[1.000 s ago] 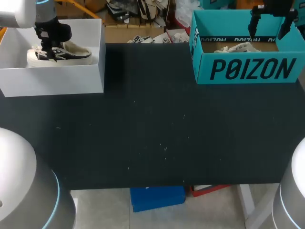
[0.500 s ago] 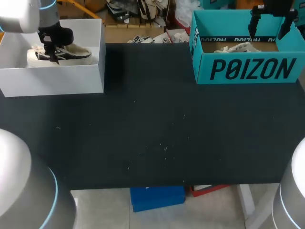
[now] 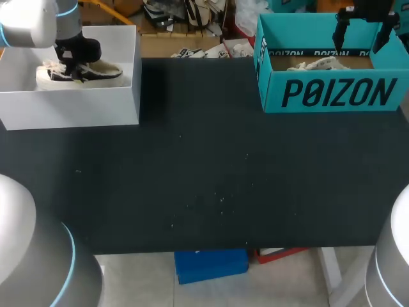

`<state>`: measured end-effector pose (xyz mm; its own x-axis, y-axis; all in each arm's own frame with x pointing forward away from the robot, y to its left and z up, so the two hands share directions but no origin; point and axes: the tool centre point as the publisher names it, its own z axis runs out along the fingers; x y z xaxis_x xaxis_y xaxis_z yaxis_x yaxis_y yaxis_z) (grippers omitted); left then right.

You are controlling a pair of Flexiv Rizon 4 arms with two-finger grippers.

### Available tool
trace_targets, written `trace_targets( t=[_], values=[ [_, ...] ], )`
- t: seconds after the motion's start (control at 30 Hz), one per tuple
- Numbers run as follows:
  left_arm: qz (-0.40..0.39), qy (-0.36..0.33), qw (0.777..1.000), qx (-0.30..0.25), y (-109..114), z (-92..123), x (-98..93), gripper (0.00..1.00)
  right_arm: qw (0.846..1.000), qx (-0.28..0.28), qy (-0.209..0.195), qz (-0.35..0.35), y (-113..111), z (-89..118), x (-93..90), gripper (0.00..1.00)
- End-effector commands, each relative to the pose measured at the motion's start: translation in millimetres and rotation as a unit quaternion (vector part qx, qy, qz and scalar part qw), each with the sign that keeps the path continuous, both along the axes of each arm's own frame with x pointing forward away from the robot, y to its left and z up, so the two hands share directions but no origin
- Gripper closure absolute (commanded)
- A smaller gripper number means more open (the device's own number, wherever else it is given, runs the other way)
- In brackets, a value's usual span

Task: Take the shoe out of the shoebox, open the shoe tongue, remove and reinsert the insole, then place the shoe into the shoebox

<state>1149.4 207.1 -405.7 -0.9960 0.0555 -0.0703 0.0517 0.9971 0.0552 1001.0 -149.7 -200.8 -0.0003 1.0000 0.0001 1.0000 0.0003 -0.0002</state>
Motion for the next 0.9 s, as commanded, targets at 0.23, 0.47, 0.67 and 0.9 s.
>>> trace_targets(
  t=[0.23,0.47,0.67,0.9],
  values=[
    [-0.003,-0.008,1.000,-0.002,-1.9,16.1,-1.0,1.00,1.000,0.000,0.000,0.000,-0.2,0.3,-0.2,0.00],
    [-0.007,-0.024,1.000,-0.006,-3.7,50.2,-11.5,1.00,1.000,0.000,0.000,0.000,-0.2,0.3,-0.2,0.00],
    [-0.006,-0.056,0.998,-0.001,-4.3,92.6,-26.9,1.00,1.000,0.000,0.000,0.000,-0.2,0.3,-0.2,0.00],
    [0.011,-0.107,0.994,0.005,-9.9,157.0,-59.4,1.00,1.000,0.000,0.000,0.000,-0.2,0.3,-0.2,0.00]
  ],
)
